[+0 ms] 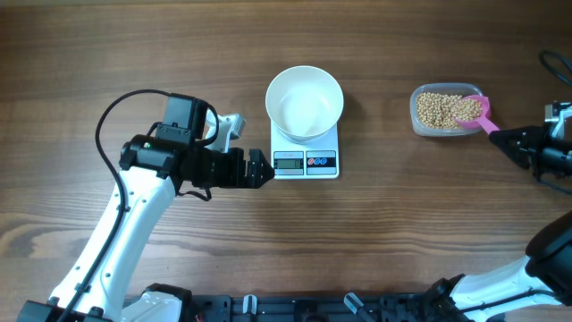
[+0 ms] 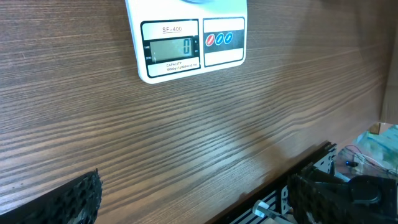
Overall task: Scoop item into bowl and weigh 150g on scale
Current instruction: 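Continue scooping soybeans with the right gripper in the container, then lift the filled pink scoop up out of the soybean container, then carry the scoop leftward over the white bowl on the scale, then tip the scoop to pour soybeans into the bowl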
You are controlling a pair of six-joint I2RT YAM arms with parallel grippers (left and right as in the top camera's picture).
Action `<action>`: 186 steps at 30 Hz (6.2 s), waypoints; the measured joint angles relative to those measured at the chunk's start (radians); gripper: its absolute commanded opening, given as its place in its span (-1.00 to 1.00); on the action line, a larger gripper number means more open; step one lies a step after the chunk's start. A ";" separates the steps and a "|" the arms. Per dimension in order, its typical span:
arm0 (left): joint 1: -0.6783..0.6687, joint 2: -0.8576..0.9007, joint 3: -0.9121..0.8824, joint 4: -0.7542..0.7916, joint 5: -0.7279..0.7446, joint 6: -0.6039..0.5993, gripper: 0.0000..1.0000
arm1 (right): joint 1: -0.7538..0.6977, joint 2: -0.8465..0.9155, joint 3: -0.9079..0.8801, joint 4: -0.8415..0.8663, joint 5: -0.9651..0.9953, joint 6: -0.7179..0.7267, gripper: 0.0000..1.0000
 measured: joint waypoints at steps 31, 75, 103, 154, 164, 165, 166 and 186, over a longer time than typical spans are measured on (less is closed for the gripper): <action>0.000 0.000 0.000 0.000 0.000 0.000 1.00 | 0.000 0.000 0.000 -0.058 -0.224 -0.071 -0.92; 0.000 0.000 0.000 0.000 0.000 0.000 1.00 | 0.364 0.000 0.000 0.103 -0.547 0.063 -0.91; 0.000 0.000 0.000 0.000 0.000 0.000 1.00 | 0.737 -0.088 -0.003 0.573 -0.286 0.612 -0.91; 0.000 0.000 0.000 0.000 0.000 0.000 1.00 | 0.919 -0.092 -0.003 0.531 0.311 0.285 -0.91; 0.000 0.000 0.000 0.000 0.000 0.000 1.00 | 1.033 -0.169 -0.003 0.516 0.581 0.171 -0.91; 0.000 0.000 0.000 0.000 0.000 0.000 1.00 | 1.036 -0.178 -0.003 0.518 0.594 0.165 -0.91; 0.000 0.000 0.000 0.000 0.000 0.000 1.00 | 1.038 -0.187 -0.003 0.518 0.603 0.161 -0.91; 0.000 0.000 0.000 0.000 0.000 0.000 1.00 | 1.200 -0.205 -0.003 0.526 0.887 -0.011 -0.91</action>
